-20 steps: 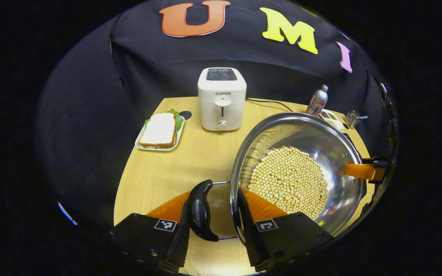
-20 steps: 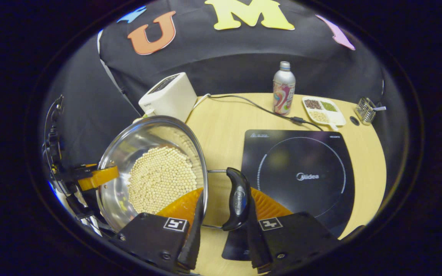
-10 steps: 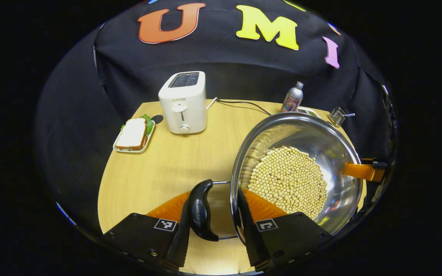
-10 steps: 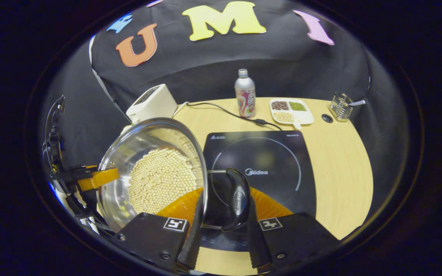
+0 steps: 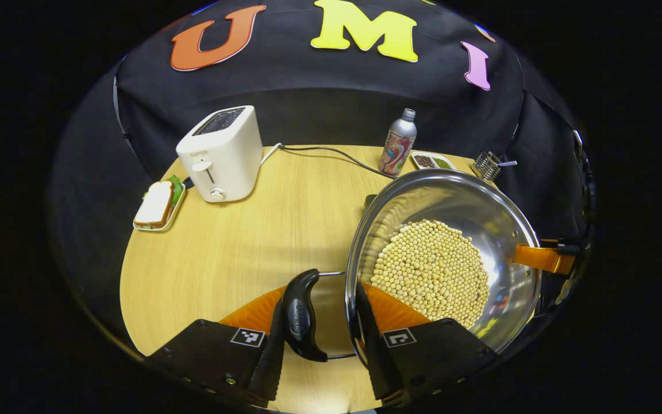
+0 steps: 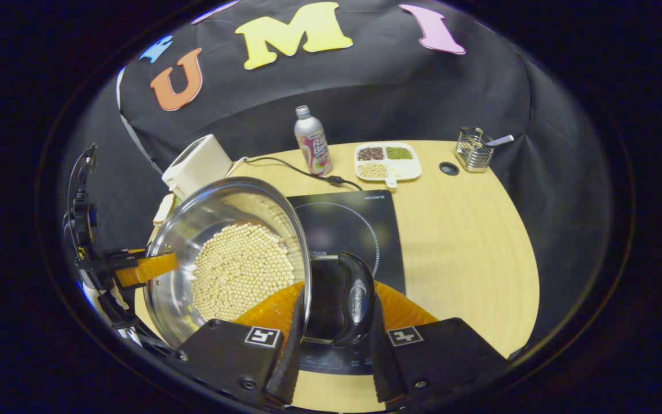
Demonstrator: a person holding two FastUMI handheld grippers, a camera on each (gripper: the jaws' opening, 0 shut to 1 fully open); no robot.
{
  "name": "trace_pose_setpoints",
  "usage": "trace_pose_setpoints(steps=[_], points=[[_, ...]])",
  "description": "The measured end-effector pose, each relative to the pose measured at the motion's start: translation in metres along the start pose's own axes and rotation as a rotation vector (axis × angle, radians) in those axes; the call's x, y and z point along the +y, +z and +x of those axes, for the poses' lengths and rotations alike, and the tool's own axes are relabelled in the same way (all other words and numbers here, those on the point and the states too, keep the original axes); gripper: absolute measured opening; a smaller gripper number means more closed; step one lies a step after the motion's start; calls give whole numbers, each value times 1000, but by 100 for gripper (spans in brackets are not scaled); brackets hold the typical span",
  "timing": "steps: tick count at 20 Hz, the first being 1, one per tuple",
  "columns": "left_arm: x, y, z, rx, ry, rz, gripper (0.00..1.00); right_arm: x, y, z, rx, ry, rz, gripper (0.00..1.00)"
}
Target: First push the handle of the pot to place it horizontally, then grasp the pot with both hands and set it on the induction cooktop.
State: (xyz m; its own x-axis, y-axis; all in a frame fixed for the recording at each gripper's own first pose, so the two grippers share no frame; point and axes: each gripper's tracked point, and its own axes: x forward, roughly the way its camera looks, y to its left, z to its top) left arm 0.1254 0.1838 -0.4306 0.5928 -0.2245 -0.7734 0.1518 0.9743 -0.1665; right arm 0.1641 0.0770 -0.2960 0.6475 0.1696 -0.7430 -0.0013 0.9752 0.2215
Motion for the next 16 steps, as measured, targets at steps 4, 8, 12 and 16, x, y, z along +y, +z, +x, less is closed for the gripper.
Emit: trace_pose_setpoints(steps=[4,8,12,16], points=[[3,0,0,13,-7,-11,59,-34,9,7,8,-10,8,52],[11,2,-5,24,-3,-24,59,-57,19,19,19,-8,1,52],[8,-1,-8,28,9,-36,59,-72,29,33,33,-2,-5,52],[12,-2,-14,39,18,-56,59,-80,37,45,43,1,-20,52]])
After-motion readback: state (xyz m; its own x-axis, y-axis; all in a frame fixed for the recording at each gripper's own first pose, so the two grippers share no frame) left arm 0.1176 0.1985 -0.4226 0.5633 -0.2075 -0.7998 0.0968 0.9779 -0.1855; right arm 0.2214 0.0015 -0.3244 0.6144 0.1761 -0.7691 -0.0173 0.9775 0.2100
